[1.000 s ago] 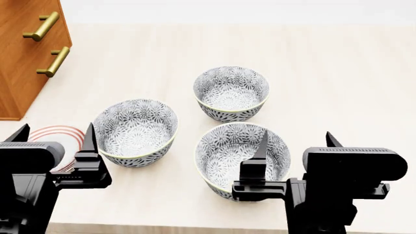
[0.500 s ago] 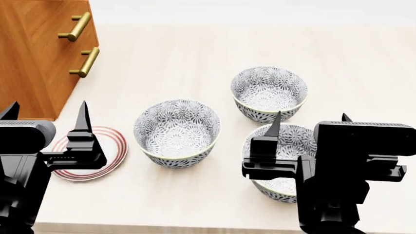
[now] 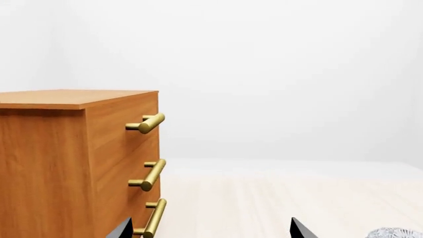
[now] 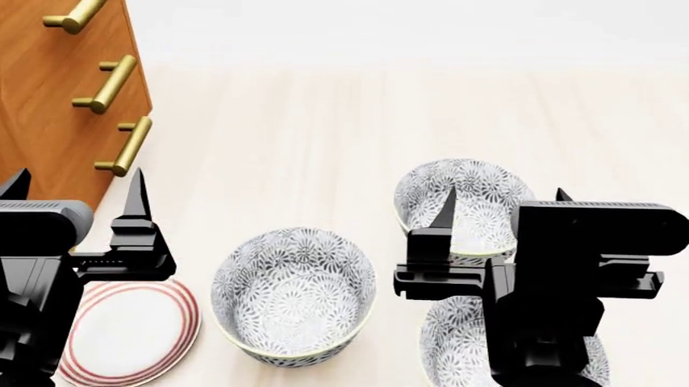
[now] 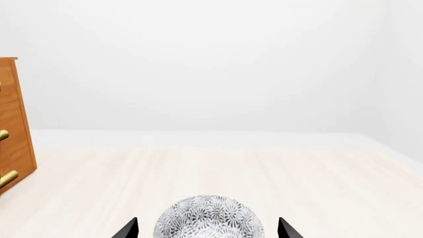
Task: Stack the bowl at the front on the bowl in the middle.
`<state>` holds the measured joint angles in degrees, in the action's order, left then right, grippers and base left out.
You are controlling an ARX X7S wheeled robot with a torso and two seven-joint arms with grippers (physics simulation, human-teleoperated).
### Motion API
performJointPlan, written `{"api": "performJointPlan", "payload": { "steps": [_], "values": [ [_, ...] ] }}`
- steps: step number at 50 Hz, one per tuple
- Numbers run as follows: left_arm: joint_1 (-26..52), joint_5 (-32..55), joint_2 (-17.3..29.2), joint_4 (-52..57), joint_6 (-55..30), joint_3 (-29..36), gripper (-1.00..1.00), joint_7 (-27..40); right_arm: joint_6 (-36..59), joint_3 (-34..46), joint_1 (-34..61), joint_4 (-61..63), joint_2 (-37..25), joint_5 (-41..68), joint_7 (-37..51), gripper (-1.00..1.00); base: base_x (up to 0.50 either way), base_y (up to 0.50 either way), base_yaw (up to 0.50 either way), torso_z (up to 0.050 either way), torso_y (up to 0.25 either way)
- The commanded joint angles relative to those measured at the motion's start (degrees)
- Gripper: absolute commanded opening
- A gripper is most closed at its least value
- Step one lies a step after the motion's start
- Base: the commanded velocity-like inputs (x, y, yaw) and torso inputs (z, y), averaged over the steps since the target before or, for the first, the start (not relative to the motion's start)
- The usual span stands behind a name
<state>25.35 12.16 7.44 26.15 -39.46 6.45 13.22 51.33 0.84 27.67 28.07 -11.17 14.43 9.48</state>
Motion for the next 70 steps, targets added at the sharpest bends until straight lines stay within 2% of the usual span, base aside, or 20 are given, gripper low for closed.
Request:
{"api": "performJointPlan", "payload": {
  "steps": [1, 12, 35, 38, 43, 47, 51, 53, 54, 70],
  "values": [
    [0.05, 0.64, 0.42, 0.22, -0.01, 0.30, 1.00, 0.56, 0.18, 0.48, 0.44, -0.27, -0.40, 0.13, 0.28, 1.00, 0.50, 0.00, 0.00, 0.000, 0.000],
    [0.03, 0.85, 0.77, -0.05, 0.39, 1.03, 1.00, 1.00, -1.37, 0.64, 0.27, -1.21, -0.43, -0.04, 0.79, 1.00, 0.50, 0.00, 0.00, 0.000, 0.000],
    [0.16, 2.00, 1.50, -0.31, 0.49, 1.18, 1.00, 1.77, 1.71, 1.33, 1.89, -1.70, -0.44, -0.48, 3.49, 1.00, 0.07, 0.00, 0.00, 0.000, 0.001],
    [0.16, 2.04, 1.63, -0.13, 0.33, 1.36, 1.00, 1.96, 6.39, 1.33, 4.33, -0.18, -0.64, -0.01, 4.23, 1.00, 0.00, 0.00, 0.00, 0.000, 0.000],
    [0.24, 2.34, 1.86, 0.33, -0.11, 1.37, 1.00, 2.20, 19.69, -3.23, 13.44, 0.55, -1.15, 2.81, 5.09, 1.00, 0.00, 0.00, 0.00, 0.000, 0.000],
    [0.40, 2.55, 1.86, 0.13, -0.12, 1.41, 1.00, 2.36, 25.27, -6.58, 18.53, -1.35, -1.86, 3.90, 5.08, 1.00, 0.00, 0.00, 0.00, 0.000, 0.000],
    [0.35, 2.67, 1.88, 0.30, -0.08, 1.71, 1.00, 2.52, 31.71, -12.61, 23.76, -6.76, -1.57, 5.55, 4.45, 1.00, 0.00, 0.00, 0.00, 0.000, 0.000],
    [0.41, 2.73, 1.93, 0.21, -0.03, 1.78, 1.00, 2.56, 31.09, -13.97, 25.12, -9.57, -1.96, 5.95, 3.52, 1.00, 0.00, 0.00, 0.00, 0.000, 0.000],
    [0.45, 2.72, 1.95, 0.15, 0.00, 1.84, 1.00, 2.61, 34.85, -16.41, 27.23, -12.68, -1.46, 6.50, 3.51, 1.00, 0.00, 0.00, 0.00, 0.000, 0.000],
    [0.45, 3.09, 2.39, -0.36, 0.48, 2.58, 1.00, 2.96, 35.78, -18.66, 29.25, -22.11, -2.62, 7.12, 3.05, 1.00, 0.00, 0.00, 0.00, 0.000, 0.000]
  ]
}}
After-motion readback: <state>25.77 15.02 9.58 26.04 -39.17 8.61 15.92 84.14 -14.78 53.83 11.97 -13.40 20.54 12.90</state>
